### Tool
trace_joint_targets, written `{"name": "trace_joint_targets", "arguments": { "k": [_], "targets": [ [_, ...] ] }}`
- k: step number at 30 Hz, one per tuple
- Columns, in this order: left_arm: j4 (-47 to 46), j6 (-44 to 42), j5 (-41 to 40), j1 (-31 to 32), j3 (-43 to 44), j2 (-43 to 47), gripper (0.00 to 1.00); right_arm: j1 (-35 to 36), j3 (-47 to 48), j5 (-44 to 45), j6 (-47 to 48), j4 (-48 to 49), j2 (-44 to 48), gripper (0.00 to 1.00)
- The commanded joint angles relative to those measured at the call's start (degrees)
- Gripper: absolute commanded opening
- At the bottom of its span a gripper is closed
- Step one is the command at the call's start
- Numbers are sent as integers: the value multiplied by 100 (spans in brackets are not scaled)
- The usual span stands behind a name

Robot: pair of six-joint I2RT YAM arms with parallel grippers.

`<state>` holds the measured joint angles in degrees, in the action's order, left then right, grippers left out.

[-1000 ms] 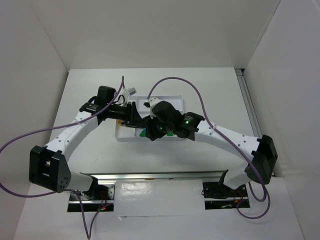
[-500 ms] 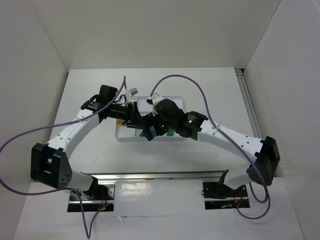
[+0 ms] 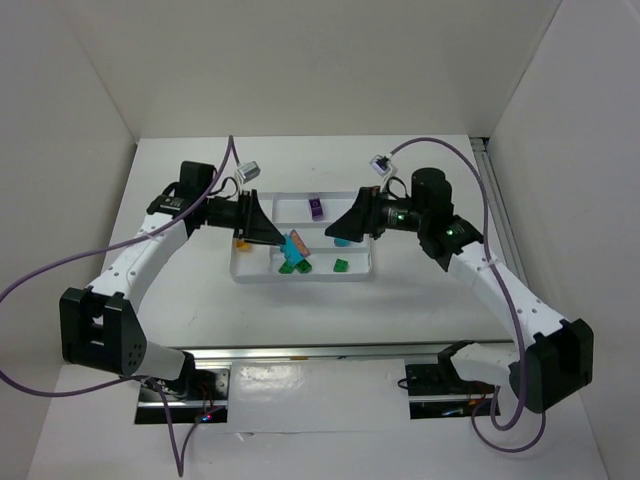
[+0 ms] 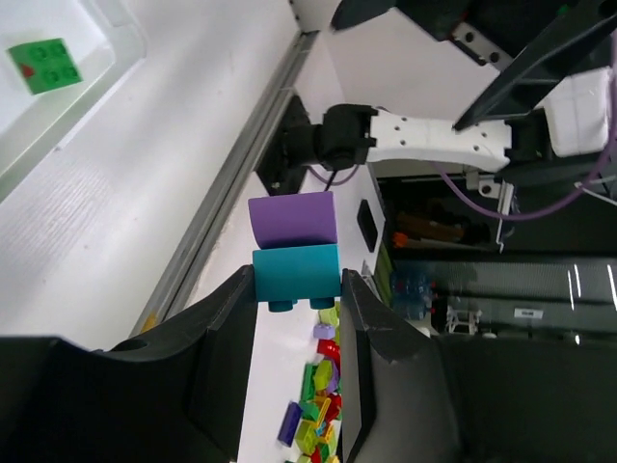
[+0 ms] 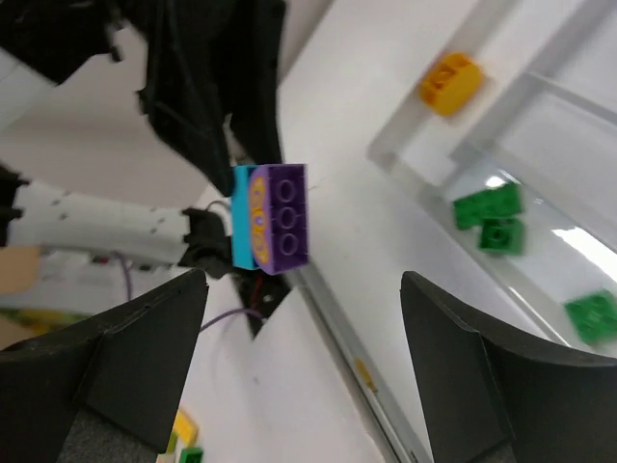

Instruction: Sort the legos into containers by color

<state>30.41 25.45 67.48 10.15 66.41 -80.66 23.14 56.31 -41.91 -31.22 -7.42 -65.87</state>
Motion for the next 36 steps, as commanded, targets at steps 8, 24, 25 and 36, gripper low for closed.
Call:
{"name": "trace_joint_targets", "arguments": {
  "k": [8, 24, 25, 36],
  "targets": [
    [-730, 100, 828, -5, 197, 77, 0, 763, 530, -1267, 99, 821, -858, 92],
    [-835, 100, 889, 48, 92, 244, 0, 763, 284, -1979, -798, 2350, -1482, 75],
    [-835, 100, 889, 48, 91, 244, 0, 815, 284, -1979, -850, 2350, -1543, 74],
    [-835, 153, 889, 48, 91, 297, 0, 920, 161, -2199, -1193, 2825, -1763, 63]
  ]
}}
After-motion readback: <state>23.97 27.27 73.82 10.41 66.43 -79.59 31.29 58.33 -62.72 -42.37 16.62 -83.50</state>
